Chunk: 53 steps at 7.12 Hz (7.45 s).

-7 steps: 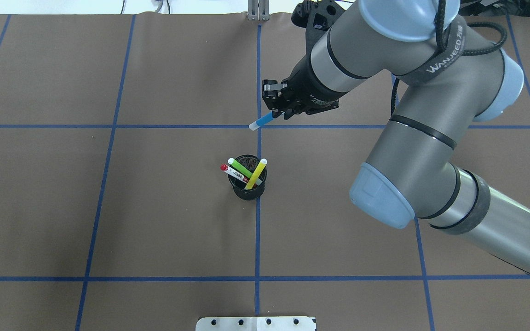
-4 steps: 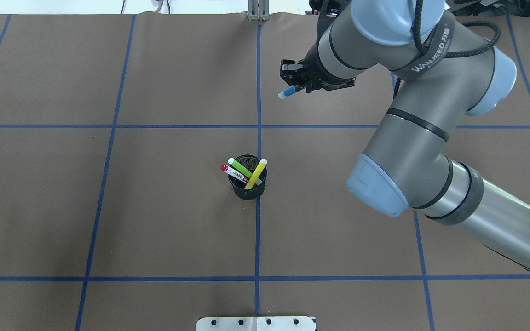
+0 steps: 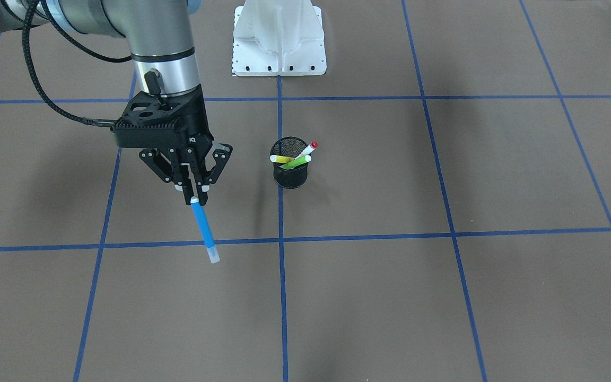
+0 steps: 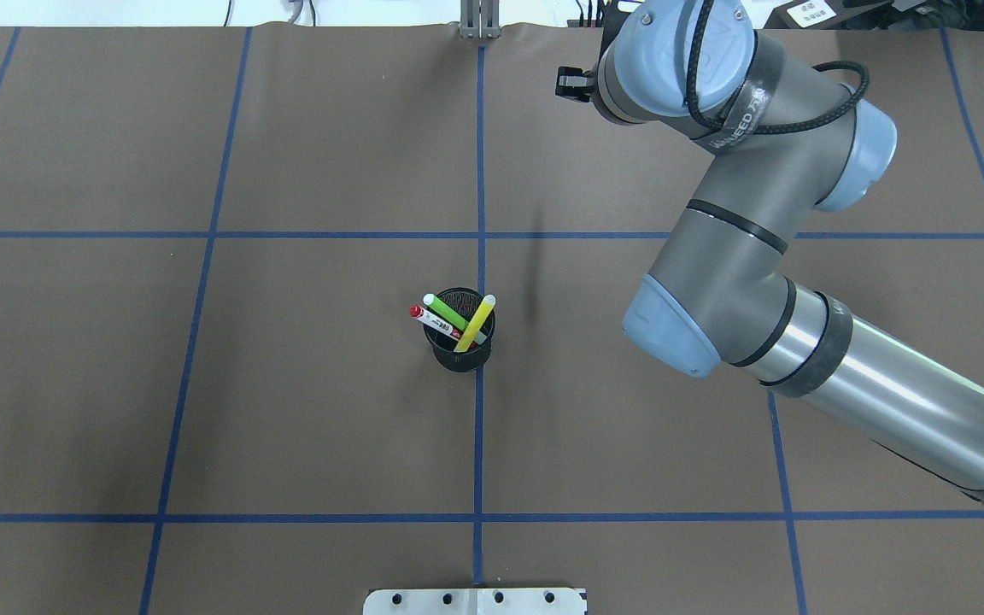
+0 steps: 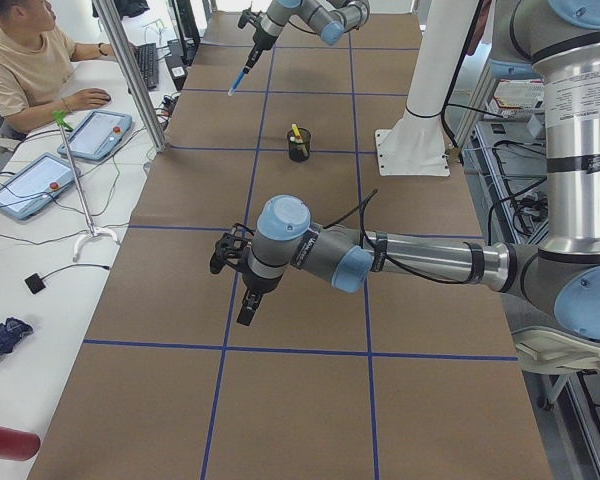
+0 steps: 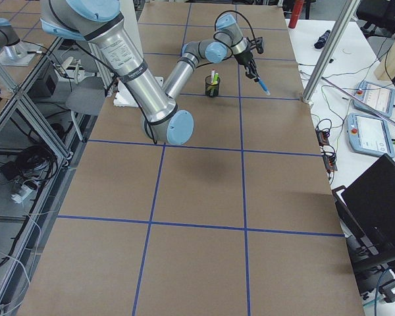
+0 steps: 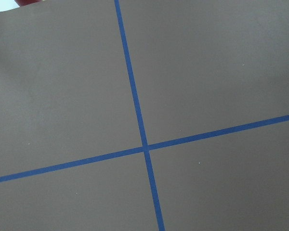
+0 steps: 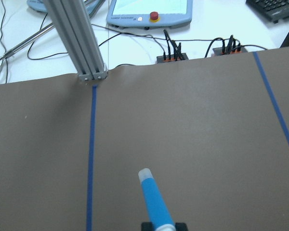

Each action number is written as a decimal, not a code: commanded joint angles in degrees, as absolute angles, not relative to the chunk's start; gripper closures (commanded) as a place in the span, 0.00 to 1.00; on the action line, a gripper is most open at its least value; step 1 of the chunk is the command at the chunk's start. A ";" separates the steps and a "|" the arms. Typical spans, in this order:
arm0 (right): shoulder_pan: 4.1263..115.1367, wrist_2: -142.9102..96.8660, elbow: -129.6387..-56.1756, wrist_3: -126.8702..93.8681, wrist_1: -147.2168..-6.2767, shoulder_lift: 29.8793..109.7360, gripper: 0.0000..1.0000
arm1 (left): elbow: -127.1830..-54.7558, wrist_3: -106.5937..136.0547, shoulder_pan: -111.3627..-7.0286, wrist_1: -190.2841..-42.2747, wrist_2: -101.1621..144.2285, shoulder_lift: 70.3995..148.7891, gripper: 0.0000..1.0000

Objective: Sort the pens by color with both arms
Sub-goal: 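Lift the blue marker out of the cup and carry it farther away, then lower the blue marker onto the table and open the right gripper, then raise the right gripper away while the left arm reaches toward the cup, then lower the left gripper over the cup toward the red-capped white marker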

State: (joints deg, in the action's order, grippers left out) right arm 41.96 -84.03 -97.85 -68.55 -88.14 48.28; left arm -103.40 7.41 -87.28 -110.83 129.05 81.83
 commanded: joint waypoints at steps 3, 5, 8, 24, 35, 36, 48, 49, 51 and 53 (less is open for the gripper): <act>39.65 -72.11 -85.87 -68.64 -70.25 52.71 1.00 | -104.06 7.47 -87.28 -110.92 129.02 81.83 0.00; 38.42 -67.97 -84.99 -71.51 -70.14 53.96 1.00 | -104.32 7.38 -87.28 -110.92 129.11 81.91 0.00; 32.53 -57.97 -83.68 -77.85 -70.14 55.02 1.00 | -104.68 7.38 -87.28 -110.92 129.02 81.91 0.00; 52.54 -106.59 -106.95 -53.73 -100.52 54.05 0.00 | -108.81 18.44 -78.88 -117.07 136.75 95.42 0.00; 63.11 -118.39 -109.51 -42.45 -102.75 64.16 0.00 | -83.98 14.94 -46.61 -58.31 114.29 153.05 0.00; 63.11 -118.39 -109.51 -42.45 -102.74 64.16 0.00 | -80.72 14.94 -43.80 -53.57 108.34 157.37 0.00; 63.11 -117.77 -108.90 -42.28 -102.13 66.18 0.00 | -79.63 15.91 -26.11 -46.41 92.02 157.06 0.10; 63.11 -117.77 -108.81 -42.28 -102.13 66.27 0.00 | -79.45 15.91 -26.10 -46.41 91.76 156.97 0.11; 63.11 -117.69 -108.63 -42.19 -102.13 66.27 0.00 | -79.45 15.82 -26.10 -46.58 91.76 156.53 0.17; 63.11 -117.69 -108.37 -41.06 -102.04 66.62 0.00 | -77.97 15.91 -26.10 -46.93 90.71 156.53 0.17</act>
